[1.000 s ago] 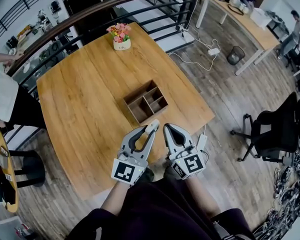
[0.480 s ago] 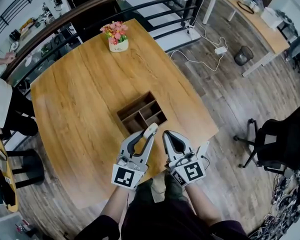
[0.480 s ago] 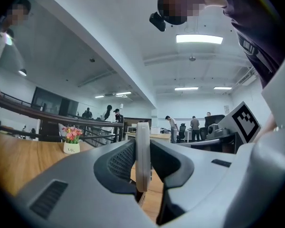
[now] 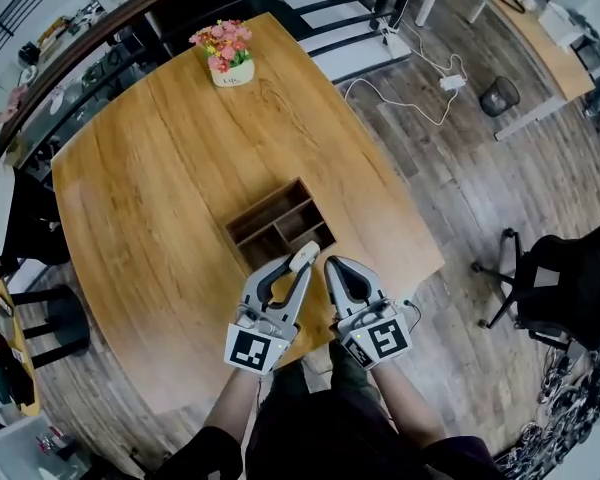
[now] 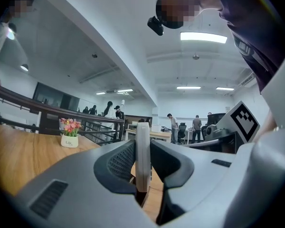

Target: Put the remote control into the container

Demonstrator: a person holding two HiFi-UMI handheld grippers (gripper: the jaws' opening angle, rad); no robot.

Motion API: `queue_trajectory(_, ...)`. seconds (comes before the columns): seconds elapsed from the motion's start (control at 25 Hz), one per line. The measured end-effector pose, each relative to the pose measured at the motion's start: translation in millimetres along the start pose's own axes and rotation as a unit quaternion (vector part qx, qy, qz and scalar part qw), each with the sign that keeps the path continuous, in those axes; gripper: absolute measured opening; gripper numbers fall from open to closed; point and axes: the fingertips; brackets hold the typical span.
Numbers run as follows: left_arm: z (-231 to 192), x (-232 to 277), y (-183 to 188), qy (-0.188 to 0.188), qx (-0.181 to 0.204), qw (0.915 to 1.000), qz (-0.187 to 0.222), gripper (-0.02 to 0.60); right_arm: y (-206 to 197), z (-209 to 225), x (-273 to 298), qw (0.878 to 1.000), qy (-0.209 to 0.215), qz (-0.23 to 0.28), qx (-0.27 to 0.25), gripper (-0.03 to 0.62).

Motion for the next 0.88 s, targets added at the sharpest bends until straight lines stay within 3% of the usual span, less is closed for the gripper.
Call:
queue_trajectory(0.48,-14.5,13.4,-68.1,-0.006,0.026,0.9995,-0.017,0.098,-21.7,9.7,-3.3,1.000,-0.017,-0.016,0.018,0.018)
queue_trajectory(0.68,-5.3,19.7,-86.9,-0.058,0.120,0.9891,-0.061,0.098,-26.8,12.4,-6.8,0.999,-0.021,-0.022,0.020,0.020)
queue_trajectory(0.88,-3.7,21.3,-91.3,-0.049,0.126,0.9879,-0.075,0.100,-24.9,13.6,-8.2,0.999,-0.024,-0.019,0.021,0.019)
Point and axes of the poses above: the fingertips, and each gripper's own axes: x forward along the fingers, z to its right, y out of its top, and after that the axes turned 11 degrees about z, right-handed
